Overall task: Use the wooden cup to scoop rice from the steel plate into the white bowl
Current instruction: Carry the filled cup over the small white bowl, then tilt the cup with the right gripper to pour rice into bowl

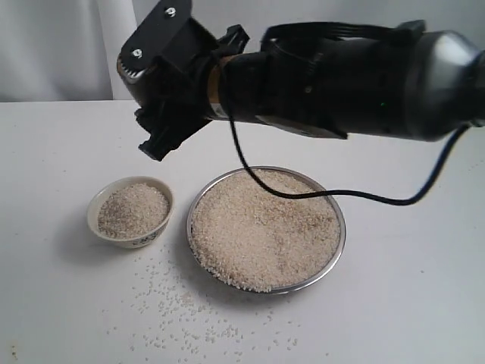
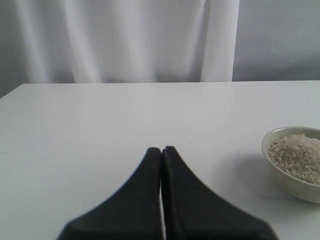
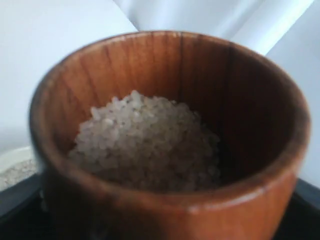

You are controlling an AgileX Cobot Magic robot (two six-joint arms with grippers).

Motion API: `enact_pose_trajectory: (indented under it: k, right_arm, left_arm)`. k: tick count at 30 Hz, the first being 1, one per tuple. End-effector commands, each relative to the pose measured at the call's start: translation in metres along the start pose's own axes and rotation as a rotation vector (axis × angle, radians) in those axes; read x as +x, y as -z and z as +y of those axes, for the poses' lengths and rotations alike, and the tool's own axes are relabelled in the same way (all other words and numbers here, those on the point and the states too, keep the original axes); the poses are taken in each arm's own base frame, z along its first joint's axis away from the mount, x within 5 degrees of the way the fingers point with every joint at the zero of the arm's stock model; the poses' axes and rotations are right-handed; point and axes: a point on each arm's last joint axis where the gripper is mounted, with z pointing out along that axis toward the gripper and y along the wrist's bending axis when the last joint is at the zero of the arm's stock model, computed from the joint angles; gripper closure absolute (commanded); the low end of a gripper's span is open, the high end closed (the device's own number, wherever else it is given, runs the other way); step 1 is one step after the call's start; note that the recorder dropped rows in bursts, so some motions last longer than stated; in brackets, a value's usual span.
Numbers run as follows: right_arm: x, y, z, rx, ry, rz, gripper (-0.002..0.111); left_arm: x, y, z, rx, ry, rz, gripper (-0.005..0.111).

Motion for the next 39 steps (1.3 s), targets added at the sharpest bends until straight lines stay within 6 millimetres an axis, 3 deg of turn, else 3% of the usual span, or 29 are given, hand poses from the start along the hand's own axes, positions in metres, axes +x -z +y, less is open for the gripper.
enact_pose_trajectory:
  k: [1,8,18,29,39]
  right_arm:
    - [-0.008,-0.021,0.013,0.052,0.137,0.151,0.108]
    - [-0.007,-0.056,0.033,0.062,0.270,0.265,0.108]
    - [0.024,-0.098,0.058,0.057,0.557,0.500,0.108]
    - [0.031,-0.103,0.082,0.125,0.944,0.606,0.108]
    - [0.033,-0.106,0.092,0.217,1.258,0.693,0.108]
  left_arm:
    - [0.000,0.000,0.000,0.002,0.003,-0.007,0.107]
    - [0.000,0.000,0.000,0.002,0.003,-0.007,0.107]
    - [0.000,0.000,0.000,0.002,0.003,-0.007,0.107]
    - [0.000,0.000,0.000,0.002,0.003,-0.007,0.107]
    - [0.000,0.000,0.000,0.002,0.003,-0.007,0.107]
